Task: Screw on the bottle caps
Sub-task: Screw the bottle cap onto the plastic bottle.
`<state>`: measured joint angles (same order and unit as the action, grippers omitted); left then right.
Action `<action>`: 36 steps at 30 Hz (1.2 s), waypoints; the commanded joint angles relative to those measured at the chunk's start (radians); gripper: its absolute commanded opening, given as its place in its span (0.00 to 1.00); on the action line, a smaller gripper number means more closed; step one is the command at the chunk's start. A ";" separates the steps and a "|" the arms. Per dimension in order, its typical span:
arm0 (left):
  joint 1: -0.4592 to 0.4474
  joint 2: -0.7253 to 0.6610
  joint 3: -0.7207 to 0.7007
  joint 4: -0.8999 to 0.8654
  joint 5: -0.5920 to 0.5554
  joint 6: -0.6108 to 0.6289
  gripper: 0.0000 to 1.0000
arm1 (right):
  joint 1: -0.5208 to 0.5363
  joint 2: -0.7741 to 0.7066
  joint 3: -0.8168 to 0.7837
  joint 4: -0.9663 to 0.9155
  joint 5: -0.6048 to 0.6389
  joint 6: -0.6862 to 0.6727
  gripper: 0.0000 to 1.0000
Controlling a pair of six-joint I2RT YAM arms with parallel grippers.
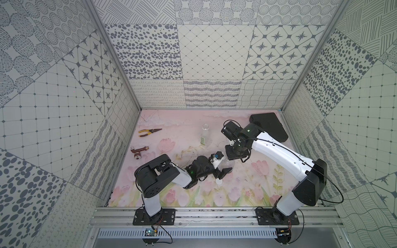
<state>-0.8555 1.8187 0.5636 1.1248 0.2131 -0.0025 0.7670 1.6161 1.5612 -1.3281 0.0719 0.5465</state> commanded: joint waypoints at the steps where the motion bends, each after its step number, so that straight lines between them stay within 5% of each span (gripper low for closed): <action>1: 0.011 0.020 0.017 0.088 0.038 -0.020 0.78 | -0.003 -0.015 -0.011 0.001 -0.001 0.005 0.37; 16: 0.009 -0.005 0.038 0.000 0.076 0.017 0.63 | -0.008 -0.008 0.066 -0.040 0.002 -0.027 0.37; 36: -0.010 -0.004 0.057 -0.048 0.091 0.059 0.62 | -0.008 0.056 0.060 -0.057 -0.003 -0.064 0.37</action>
<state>-0.8577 1.8198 0.6083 1.0672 0.2771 0.0261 0.7605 1.6562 1.6268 -1.3846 0.0570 0.4965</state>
